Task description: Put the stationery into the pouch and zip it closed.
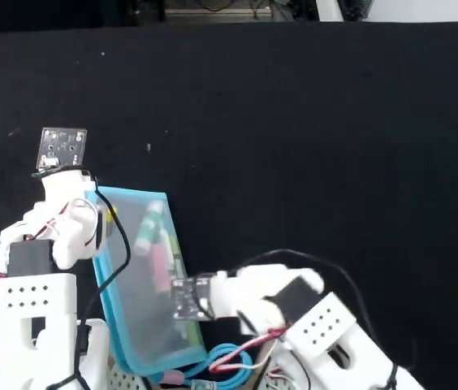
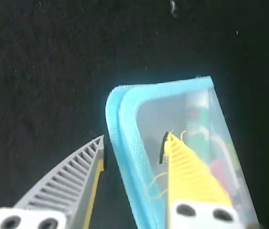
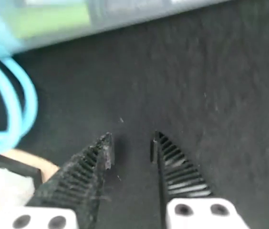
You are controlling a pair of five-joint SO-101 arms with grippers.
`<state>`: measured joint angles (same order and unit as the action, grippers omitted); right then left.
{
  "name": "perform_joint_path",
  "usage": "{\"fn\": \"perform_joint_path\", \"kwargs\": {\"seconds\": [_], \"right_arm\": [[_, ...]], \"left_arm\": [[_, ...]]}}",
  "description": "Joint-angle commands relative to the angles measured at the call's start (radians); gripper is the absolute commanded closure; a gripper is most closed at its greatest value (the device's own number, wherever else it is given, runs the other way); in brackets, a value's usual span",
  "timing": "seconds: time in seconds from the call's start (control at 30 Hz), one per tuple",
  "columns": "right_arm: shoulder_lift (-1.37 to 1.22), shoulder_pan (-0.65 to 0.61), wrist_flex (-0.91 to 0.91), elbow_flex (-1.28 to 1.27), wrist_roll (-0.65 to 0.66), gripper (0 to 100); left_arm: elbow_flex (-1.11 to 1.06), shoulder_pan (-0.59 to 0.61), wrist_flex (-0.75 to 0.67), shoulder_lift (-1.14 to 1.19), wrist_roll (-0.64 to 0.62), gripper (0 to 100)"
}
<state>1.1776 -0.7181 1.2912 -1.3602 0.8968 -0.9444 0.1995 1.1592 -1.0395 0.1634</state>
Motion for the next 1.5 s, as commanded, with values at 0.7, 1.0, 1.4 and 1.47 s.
{"fn": "perform_joint_path", "kwargs": {"seconds": [0.7,1.0,1.4,1.47], "right_arm": [[0.019,-0.164,-0.046,0.005,-0.091,86.7],[0.019,-0.164,-0.049,0.004,-0.084,86.7],[0.021,-0.163,-0.049,0.002,-0.084,86.8],[0.021,-0.163,-0.049,0.002,-0.084,86.8]], "left_arm": [[0.191,0.236,0.137,0.272,-0.071,73],[0.309,0.107,0.147,0.623,-0.069,73],[0.242,0.081,0.048,0.624,-0.066,73],[0.234,0.064,0.014,0.624,-0.069,73]]}}
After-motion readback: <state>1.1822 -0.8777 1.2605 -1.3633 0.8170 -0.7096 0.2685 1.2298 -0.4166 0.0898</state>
